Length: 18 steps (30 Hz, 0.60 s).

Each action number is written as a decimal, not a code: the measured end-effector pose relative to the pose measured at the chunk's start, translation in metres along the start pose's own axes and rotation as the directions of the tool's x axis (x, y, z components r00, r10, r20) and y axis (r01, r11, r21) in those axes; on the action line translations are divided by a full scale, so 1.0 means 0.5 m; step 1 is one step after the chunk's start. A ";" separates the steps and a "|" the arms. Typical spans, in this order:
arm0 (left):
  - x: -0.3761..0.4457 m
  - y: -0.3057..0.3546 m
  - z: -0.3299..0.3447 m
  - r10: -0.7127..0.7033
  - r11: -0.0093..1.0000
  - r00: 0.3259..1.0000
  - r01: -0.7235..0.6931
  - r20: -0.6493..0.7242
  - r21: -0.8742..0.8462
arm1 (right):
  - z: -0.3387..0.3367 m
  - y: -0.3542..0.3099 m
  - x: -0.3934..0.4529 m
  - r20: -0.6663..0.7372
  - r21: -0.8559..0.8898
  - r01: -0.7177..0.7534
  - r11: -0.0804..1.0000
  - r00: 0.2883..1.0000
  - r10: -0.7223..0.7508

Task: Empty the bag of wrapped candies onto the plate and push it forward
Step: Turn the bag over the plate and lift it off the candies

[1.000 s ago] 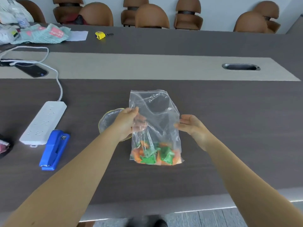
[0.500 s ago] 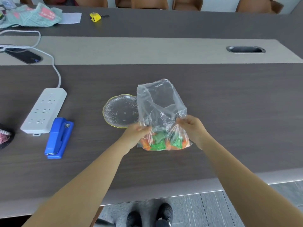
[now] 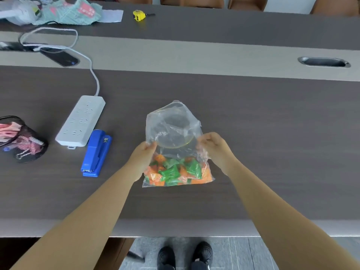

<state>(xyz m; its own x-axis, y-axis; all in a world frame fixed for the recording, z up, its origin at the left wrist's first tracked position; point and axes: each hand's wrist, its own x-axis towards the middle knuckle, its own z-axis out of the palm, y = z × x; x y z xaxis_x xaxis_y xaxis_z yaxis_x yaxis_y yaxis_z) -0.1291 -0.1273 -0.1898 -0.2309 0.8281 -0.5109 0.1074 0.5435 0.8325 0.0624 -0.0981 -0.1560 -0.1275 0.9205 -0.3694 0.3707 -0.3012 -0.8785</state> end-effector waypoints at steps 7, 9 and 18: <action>0.003 -0.027 -0.021 -0.034 0.997 0.990 0.043 0.139 -0.065 | -0.014 0.063 -0.025 0.231 -0.231 -0.137 0.963 0.954 0.191; -0.010 -0.033 -0.033 -0.048 0.999 0.973 0.046 0.227 0.013 | -0.009 0.067 -0.028 0.194 -0.262 -0.129 0.956 0.964 0.184; -0.031 -0.046 -0.038 -0.020 0.969 0.979 -0.030 0.201 0.245 | 0.020 0.053 -0.034 0.033 -0.238 -0.140 0.961 0.988 0.152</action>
<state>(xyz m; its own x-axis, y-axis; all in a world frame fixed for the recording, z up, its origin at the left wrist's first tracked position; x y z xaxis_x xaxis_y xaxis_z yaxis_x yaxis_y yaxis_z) -0.1462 -0.1553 -0.1971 -0.0343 0.8277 -0.5601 0.3481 0.5352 0.7697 0.0651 -0.1242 -0.1763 -0.0997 0.8555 -0.5081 0.5928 -0.3591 -0.7209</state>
